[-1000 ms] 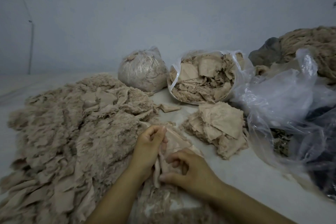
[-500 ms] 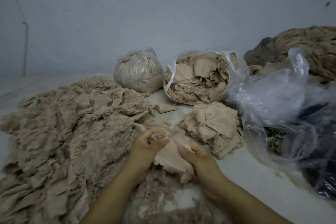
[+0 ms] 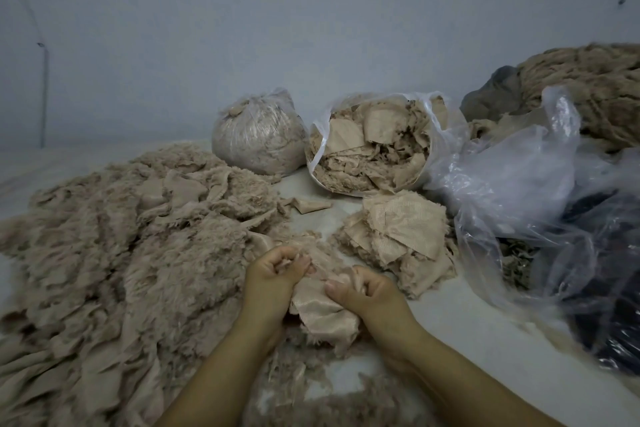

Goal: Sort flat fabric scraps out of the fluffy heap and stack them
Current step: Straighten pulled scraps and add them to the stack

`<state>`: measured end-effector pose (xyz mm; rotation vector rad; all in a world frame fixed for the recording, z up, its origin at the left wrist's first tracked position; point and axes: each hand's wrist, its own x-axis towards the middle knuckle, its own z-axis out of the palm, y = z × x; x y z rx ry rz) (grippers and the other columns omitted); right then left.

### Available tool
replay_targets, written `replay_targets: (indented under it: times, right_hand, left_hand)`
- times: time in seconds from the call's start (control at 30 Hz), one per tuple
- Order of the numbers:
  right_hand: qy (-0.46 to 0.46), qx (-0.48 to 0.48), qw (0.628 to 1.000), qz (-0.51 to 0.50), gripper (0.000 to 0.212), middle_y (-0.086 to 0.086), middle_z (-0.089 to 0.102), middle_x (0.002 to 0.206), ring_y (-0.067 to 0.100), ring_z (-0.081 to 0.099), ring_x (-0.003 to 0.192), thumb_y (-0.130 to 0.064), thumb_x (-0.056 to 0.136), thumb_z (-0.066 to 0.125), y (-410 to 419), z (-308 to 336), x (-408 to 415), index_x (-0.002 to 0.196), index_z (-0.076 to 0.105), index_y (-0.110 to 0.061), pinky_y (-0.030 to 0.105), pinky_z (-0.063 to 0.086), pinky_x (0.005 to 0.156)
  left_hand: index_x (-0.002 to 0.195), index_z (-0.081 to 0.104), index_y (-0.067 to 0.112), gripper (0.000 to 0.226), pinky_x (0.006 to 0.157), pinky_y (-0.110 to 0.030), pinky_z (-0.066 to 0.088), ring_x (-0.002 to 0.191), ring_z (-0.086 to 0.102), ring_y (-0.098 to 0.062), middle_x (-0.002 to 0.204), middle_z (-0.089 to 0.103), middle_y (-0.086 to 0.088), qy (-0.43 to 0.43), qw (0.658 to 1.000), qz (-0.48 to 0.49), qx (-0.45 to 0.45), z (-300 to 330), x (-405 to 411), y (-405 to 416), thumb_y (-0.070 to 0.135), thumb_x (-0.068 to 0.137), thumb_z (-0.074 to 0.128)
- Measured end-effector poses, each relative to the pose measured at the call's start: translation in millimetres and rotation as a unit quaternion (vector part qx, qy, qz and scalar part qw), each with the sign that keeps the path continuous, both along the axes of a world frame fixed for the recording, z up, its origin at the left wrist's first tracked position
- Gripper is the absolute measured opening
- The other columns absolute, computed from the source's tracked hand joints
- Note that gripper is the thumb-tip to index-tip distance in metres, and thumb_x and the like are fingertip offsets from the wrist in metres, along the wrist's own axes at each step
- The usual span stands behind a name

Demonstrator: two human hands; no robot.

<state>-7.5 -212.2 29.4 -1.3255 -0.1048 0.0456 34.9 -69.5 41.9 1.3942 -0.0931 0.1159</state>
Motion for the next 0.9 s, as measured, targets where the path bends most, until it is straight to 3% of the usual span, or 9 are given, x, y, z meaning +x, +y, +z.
replay_targets:
  times: [0.07, 0.23, 0.33, 0.4, 0.47, 0.53, 0.67, 0.8, 0.9]
  right_hand:
    - [0.008, 0.019, 0.999, 0.027, 0.024, 0.017, 0.069, 0.075, 0.029, 0.065, 0.054, -0.023, 0.071, 0.076, -2.5, 1.2, -0.7, 0.083, 0.065, -0.005, 0.031, 0.053, 0.040]
    - [0.005, 0.028, 1.000, 0.001, 0.042, 0.017, 0.073, 0.099, 0.027, 0.070, 0.088, -0.023, 0.071, 0.074, -4.6, -3.3, 4.3, 0.106, 0.065, -0.002, 0.032, 0.057, 0.072]
    - [-0.003, 0.031, 0.999, -0.004, 0.041, 0.018, 0.072, 0.102, 0.030, 0.069, 0.095, -0.018, 0.074, 0.074, -6.2, -5.0, 5.6, 0.110, 0.063, -0.001, 0.034, 0.057, 0.079]
    - [-0.019, -0.011, 1.000, -0.005, 0.033, 0.016, 0.073, 0.097, 0.029, 0.071, 0.090, -0.014, 0.075, 0.076, -5.1, -6.1, 4.0, 0.104, 0.066, -0.003, 0.031, 0.057, 0.074]
    - [-0.021, -0.052, 0.998, -0.020, 0.020, 0.012, 0.074, 0.087, 0.023, 0.071, 0.078, -0.011, 0.075, 0.078, -3.6, -7.8, 3.1, 0.092, 0.068, -0.005, 0.027, 0.055, 0.065]
    - [-0.016, -0.054, 0.998, -0.030, 0.018, 0.014, 0.070, 0.081, 0.022, 0.067, 0.072, -0.015, 0.079, 0.074, -1.8, -5.3, 2.3, 0.088, 0.064, -0.002, 0.029, 0.053, 0.061]
    - [-0.020, -0.017, 0.999, -0.048, 0.050, 0.032, 0.056, 0.085, 0.032, 0.053, 0.079, -0.025, 0.085, 0.063, 3.8, -0.5, 1.1, 0.103, 0.045, 0.017, 0.045, 0.043, 0.070]
    - [-0.013, -0.033, 0.999, -0.032, 0.032, 0.016, 0.070, 0.089, 0.031, 0.066, 0.079, -0.028, 0.088, 0.062, 4.0, -0.8, -0.6, 0.100, 0.060, 0.002, 0.038, 0.053, 0.069]
    - [-0.006, -0.100, 0.995, -0.005, 0.038, 0.020, 0.072, 0.096, 0.036, 0.069, 0.091, -0.033, 0.081, 0.070, 3.7, -2.2, -0.4, 0.100, 0.067, 0.000, 0.046, 0.054, 0.081]
  left_hand:
    - [0.072, 0.061, 0.005, 0.017, 0.050, -0.026, 0.050, 0.052, 0.059, -0.016, 0.059, 0.065, -0.005, 0.006, 1.000, 0.009, -0.006, 0.2, 0.4, -1.3, -0.001, 0.088, 0.059]
    - [0.072, 0.055, 0.004, 0.019, 0.049, -0.019, 0.046, 0.051, 0.054, -0.010, 0.055, 0.058, -0.003, -0.005, 0.998, -0.068, -0.008, -0.5, -2.0, -2.8, 0.013, 0.088, 0.056]
    - [0.088, 0.058, -0.010, 0.051, 0.074, -0.037, 0.052, 0.074, 0.059, -0.027, 0.080, 0.062, -0.026, -0.009, 0.991, -0.128, 0.032, -2.5, -3.9, -3.9, 0.041, 0.084, 0.056]
    - [0.089, 0.062, -0.006, 0.055, 0.071, -0.037, 0.052, 0.075, 0.061, -0.026, 0.082, 0.065, -0.023, -0.016, 0.985, -0.155, 0.078, -3.9, -7.5, -6.4, 0.048, 0.076, 0.062]
    - [0.070, 0.067, 0.010, 0.030, 0.056, -0.024, 0.049, 0.063, 0.061, -0.016, 0.066, 0.066, -0.006, -0.024, 0.985, -0.136, 0.102, -4.3, -8.2, -8.9, 0.039, 0.078, 0.066]
    - [0.062, 0.065, 0.017, 0.026, 0.052, -0.023, 0.048, 0.059, 0.060, -0.014, 0.063, 0.065, -0.003, -0.016, 0.992, -0.102, 0.072, -5.7, -5.5, -8.7, 0.023, 0.088, 0.062]
    - [0.072, 0.062, 0.010, 0.025, 0.052, -0.029, 0.045, 0.055, 0.052, -0.017, 0.062, 0.057, -0.009, 0.019, 0.999, -0.031, -0.004, -5.2, 1.4, -7.5, 0.020, 0.093, 0.054]
    - [0.079, 0.061, 0.006, 0.025, 0.054, -0.031, 0.044, 0.057, 0.049, -0.021, 0.066, 0.054, -0.014, 0.016, 0.998, -0.056, -0.017, -5.6, 1.6, -5.8, 0.023, 0.094, 0.052]
    - [0.084, 0.051, -0.007, 0.037, 0.056, -0.033, 0.041, 0.061, 0.045, -0.025, 0.071, 0.053, -0.016, -0.024, 0.995, -0.093, 0.014, -6.6, -1.0, -6.0, 0.030, 0.088, 0.056]
